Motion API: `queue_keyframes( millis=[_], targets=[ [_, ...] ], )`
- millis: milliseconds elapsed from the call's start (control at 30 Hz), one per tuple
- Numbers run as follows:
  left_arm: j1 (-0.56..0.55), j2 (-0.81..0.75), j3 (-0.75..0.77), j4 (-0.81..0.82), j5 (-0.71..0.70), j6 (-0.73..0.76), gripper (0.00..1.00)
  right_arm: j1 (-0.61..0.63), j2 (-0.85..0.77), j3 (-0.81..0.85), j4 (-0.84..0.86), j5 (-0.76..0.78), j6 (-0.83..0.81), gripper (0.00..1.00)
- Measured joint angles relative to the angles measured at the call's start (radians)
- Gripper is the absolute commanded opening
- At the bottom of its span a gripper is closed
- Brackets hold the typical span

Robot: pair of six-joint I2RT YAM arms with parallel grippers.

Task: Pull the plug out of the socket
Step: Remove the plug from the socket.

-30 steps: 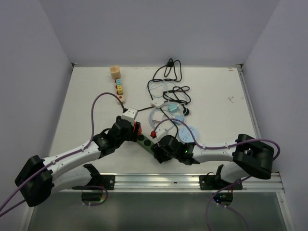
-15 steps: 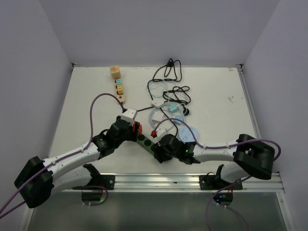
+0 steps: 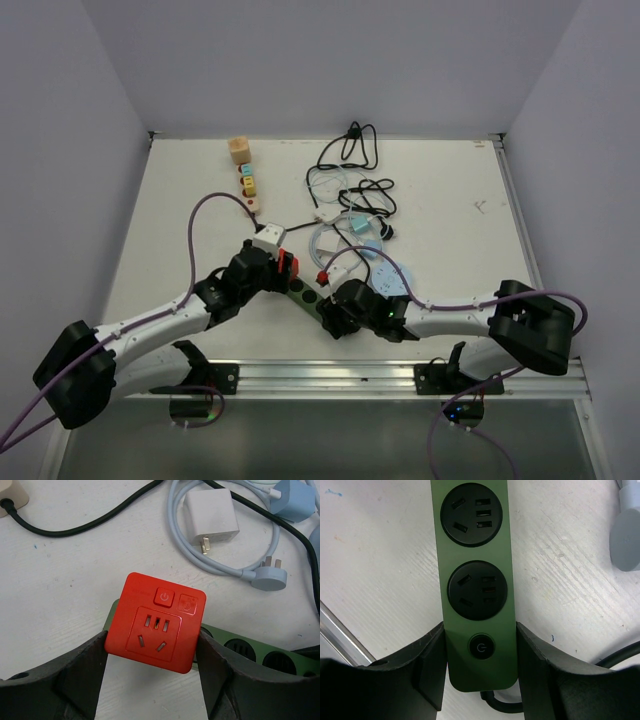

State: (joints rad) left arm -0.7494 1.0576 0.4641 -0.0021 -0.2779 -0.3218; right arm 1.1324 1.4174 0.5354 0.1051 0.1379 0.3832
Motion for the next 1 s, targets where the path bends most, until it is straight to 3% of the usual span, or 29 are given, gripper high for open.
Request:
queue_keyframes(
  millis=[200, 500, 667, 767, 800, 867, 967, 1000],
  targets=[
    [0.018, 0.029, -0.004, 0.043, 0.021, -0.014, 0.82, -0.001, -0.005, -0.004, 0.000, 0.000, 0.002, 0.00],
    [0.036, 0.068, -0.008, 0.101, 0.068, -0.015, 0.78, -0.001, -0.005, -0.005, 0.000, 0.000, 0.001, 0.00],
    [0.039, 0.090, -0.029, 0.151, 0.097, -0.006, 0.70, -0.001, -0.013, -0.011, 0.000, 0.000, 0.001, 0.00],
    [0.042, 0.092, -0.034, 0.166, 0.112, 0.016, 0.52, -0.001, -0.013, -0.012, 0.000, 0.000, 0.001, 0.00],
    [0.042, 0.092, -0.035, 0.169, 0.115, 0.021, 0.41, -0.001, -0.014, -0.012, -0.001, 0.000, 0.001, 0.00],
    [0.043, 0.092, -0.035, 0.172, 0.117, 0.024, 0.35, -0.001, -0.014, -0.013, -0.001, 0.000, 0.001, 0.00],
    [0.042, 0.092, -0.036, 0.173, 0.117, 0.028, 0.14, -0.001, -0.014, -0.013, -0.001, 0.000, 0.001, 0.00],
    [0.042, 0.092, -0.036, 0.173, 0.117, 0.029, 0.00, -0.001, -0.014, -0.013, -0.001, 0.000, 0.001, 0.00]
  ],
)
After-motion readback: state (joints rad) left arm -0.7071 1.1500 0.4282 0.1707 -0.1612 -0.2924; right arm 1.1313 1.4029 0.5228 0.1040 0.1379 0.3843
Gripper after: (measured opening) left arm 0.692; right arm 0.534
